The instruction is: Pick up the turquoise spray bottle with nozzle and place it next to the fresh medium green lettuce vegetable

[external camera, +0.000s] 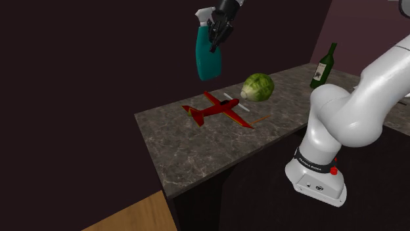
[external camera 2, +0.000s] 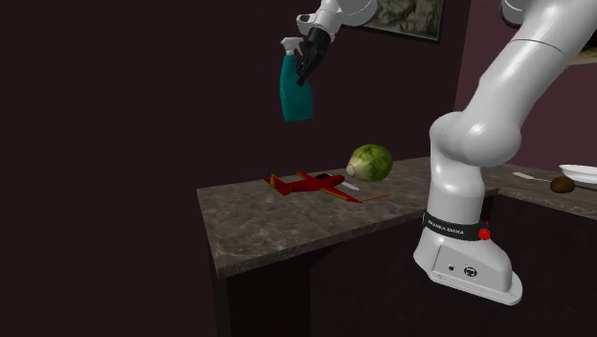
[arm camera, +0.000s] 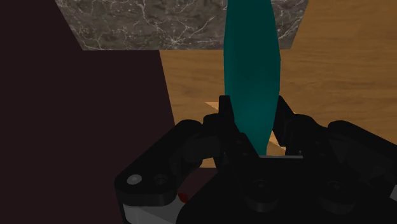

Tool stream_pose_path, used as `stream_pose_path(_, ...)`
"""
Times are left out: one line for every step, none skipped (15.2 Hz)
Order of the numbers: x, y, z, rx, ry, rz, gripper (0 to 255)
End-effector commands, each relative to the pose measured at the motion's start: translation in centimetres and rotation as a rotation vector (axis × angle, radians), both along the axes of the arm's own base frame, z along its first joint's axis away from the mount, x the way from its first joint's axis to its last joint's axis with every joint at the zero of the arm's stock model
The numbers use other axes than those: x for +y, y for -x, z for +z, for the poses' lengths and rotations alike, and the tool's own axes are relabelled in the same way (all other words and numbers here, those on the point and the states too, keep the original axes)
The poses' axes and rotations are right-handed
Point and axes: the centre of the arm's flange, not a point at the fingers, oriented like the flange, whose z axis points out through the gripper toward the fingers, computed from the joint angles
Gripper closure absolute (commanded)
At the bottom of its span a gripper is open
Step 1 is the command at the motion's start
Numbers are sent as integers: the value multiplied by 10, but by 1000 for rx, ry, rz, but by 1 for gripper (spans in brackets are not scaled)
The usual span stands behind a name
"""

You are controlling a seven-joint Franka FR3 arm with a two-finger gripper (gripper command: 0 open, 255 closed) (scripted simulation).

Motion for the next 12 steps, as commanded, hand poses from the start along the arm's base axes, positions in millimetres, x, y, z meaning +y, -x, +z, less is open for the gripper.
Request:
stream_pose_path(-24,14,-1,1,0,1,255)
stream_pose_path(-36,21,-1,1,0,1,255)
stream_pose_path(-47,27,-1,1,0,1,255)
stream_pose_path(-59,33,-1,1,0,1,255)
stream_pose_path(-71,40,-1,1,0,1,255)
stream_pose_path(-82,46,-1,1,0,1,255)
stream_pose_path(-94,53,-1,1,0,1,255)
stream_pose_path(-105,59,-1,1,0,1,255)
stream_pose_path(-117,66,-1,1,0,1,255)
stream_pose_path(-128,72,-1,1,0,1,255)
stream_pose_path(-140,78,-1,1,0,1,255)
stream_pose_path(-151,85,-1,1,0,1,255)
